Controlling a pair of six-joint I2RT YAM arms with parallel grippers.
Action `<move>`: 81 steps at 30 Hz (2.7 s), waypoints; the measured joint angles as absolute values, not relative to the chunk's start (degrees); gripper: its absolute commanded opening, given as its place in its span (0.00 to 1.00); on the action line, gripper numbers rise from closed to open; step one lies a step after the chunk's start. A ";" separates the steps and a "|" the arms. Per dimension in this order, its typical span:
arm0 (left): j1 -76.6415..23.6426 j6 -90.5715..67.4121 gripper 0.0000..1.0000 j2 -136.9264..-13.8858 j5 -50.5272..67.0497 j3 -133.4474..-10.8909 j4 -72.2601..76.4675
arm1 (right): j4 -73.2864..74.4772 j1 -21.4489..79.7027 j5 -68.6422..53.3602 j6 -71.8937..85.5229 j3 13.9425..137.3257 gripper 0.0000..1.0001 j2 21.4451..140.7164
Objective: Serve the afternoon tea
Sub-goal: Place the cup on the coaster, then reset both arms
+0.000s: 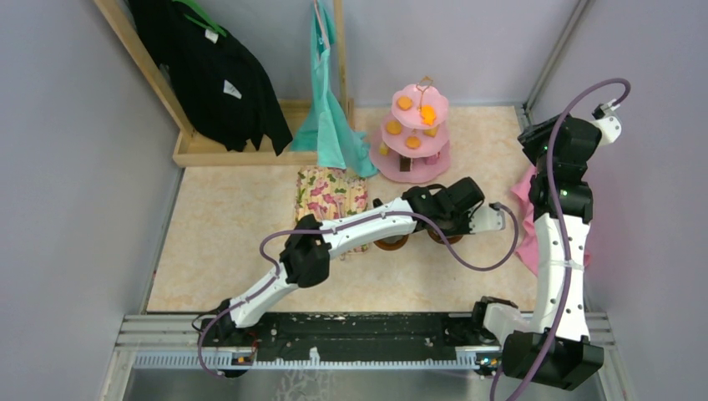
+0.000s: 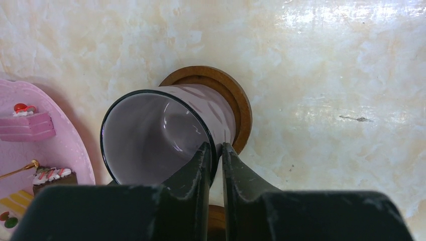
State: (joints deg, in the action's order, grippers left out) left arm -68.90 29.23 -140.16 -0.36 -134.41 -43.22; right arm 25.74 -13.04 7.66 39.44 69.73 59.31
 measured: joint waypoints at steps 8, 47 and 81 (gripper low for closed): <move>-68.90 29.15 0.19 -140.38 0.14 -134.47 -42.30 | 25.69 -13.04 7.66 39.44 69.56 0.38 59.31; -69.04 28.08 0.68 -140.51 -3.51 -133.43 -39.62 | 24.95 -13.04 7.64 39.03 68.99 0.38 59.31; -43.35 -2.20 0.89 -70.41 -38.26 -65.45 -1.61 | 20.03 -6.42 15.18 32.51 64.29 0.38 69.47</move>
State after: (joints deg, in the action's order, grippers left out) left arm -43.35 -2.20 -70.41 -38.26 -65.45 -1.61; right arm 20.03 -6.42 15.18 32.51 64.29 69.47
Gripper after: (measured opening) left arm 0.881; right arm 0.383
